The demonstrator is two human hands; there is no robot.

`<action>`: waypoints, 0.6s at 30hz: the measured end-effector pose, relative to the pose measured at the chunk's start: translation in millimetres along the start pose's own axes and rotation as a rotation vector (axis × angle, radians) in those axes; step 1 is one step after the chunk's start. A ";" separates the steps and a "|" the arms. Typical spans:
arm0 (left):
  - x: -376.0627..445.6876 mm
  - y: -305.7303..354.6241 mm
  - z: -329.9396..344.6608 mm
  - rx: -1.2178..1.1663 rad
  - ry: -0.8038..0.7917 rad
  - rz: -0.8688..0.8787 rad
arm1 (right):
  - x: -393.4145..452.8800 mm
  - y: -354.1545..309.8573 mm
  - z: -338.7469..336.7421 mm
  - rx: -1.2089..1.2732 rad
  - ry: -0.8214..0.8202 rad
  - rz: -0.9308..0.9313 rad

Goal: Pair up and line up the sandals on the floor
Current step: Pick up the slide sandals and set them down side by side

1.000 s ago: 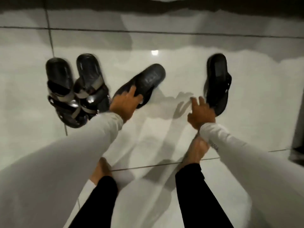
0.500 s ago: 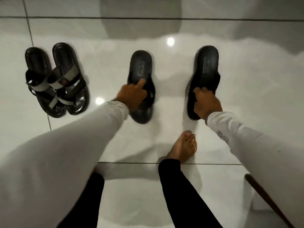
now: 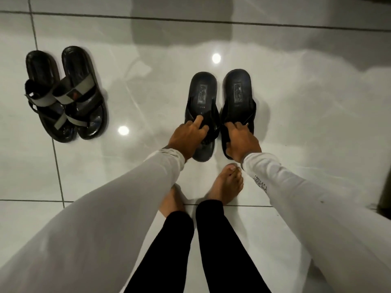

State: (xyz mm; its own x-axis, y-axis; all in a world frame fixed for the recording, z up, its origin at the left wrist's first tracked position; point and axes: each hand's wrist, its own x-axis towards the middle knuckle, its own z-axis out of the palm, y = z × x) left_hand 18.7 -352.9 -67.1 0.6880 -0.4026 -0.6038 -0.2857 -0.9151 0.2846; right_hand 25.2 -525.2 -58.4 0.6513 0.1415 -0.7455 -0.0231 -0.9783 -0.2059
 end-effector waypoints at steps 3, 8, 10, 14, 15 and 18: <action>-16.4 3.9 -0.4 0.004 0.056 -0.094 | -8.9 -7.3 0.6 0.002 0.025 0.019; -13.9 20.8 1.4 -0.184 -0.012 -0.407 | -10.5 -0.1 -0.3 -0.025 0.030 0.095; 1.1 26.4 2.8 -0.339 -0.094 -0.494 | -4.7 7.9 3.5 0.007 -0.010 0.101; 27.4 41.7 6.6 -0.365 -0.147 -0.516 | 4.8 19.7 17.2 0.085 -0.045 0.027; 33.7 47.1 6.2 -0.338 -0.145 -0.503 | 6.5 24.4 19.4 0.108 -0.041 0.021; 52.3 64.6 -2.1 -0.313 -0.140 -0.508 | 9.6 42.6 16.1 0.175 -0.009 0.033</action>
State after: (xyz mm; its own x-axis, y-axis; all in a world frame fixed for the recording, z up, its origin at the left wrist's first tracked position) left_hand 37.6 -433.0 -78.7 0.5862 0.0638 -0.8076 0.2793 -0.9517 0.1276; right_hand 18.3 -563.0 -84.5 0.6412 0.1120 -0.7591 -0.1765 -0.9412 -0.2880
